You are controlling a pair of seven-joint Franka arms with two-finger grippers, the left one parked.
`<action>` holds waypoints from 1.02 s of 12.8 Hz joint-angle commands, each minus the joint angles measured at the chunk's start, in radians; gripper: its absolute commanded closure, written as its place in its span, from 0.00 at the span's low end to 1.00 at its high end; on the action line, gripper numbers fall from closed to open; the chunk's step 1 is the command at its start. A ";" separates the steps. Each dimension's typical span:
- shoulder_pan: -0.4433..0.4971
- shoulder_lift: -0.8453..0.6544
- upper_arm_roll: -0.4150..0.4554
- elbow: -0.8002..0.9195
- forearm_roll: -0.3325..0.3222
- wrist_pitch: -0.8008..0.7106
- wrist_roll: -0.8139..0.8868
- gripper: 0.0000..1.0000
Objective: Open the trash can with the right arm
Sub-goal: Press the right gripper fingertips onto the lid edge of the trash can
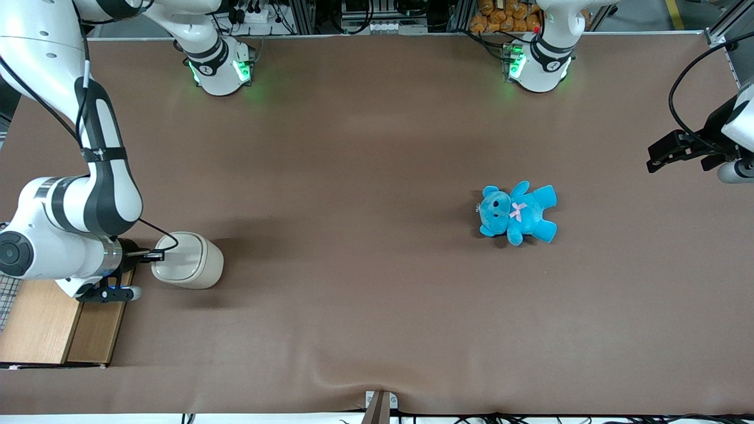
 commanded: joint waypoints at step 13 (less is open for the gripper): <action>0.012 -0.013 0.006 0.099 0.010 -0.127 0.005 1.00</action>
